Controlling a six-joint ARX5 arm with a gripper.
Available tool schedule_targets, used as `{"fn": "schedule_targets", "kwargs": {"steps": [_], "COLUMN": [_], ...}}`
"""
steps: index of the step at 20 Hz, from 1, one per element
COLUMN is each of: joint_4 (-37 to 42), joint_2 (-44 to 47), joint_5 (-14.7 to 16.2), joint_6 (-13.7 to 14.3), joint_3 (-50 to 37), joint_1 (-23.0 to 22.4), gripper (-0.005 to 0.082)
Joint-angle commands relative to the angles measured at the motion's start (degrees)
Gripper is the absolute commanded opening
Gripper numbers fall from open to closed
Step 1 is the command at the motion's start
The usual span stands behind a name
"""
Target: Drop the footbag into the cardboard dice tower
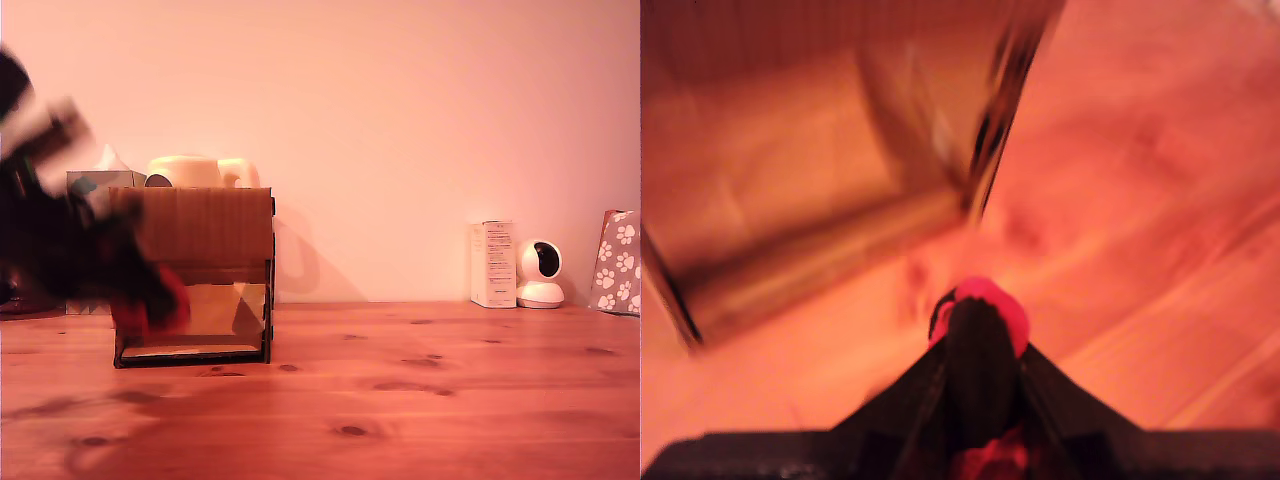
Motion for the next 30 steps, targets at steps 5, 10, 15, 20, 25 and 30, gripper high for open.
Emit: {"fn": "schedule_targets", "kwargs": {"steps": [5,10,15,20,25,30], "joint_4": [-3.15,1.44,3.02,-1.07,-10.25,-18.08], "joint_2": [-13.57,-19.54,-18.21,-12.28,-0.9,8.31], "joint_5": [0.15,-1.55,-4.83,-6.29,-6.23,-6.19], "joint_6": [0.48,1.14,4.44,5.68,6.56,6.73], "joint_3": [-0.2,0.02,4.04,13.44,26.93,37.03], "joint_1": [-0.04,0.0,0.02,0.94,3.32,5.27], "gripper": [0.0092,0.0092,0.0092,0.0092,0.0093,0.0093]}}
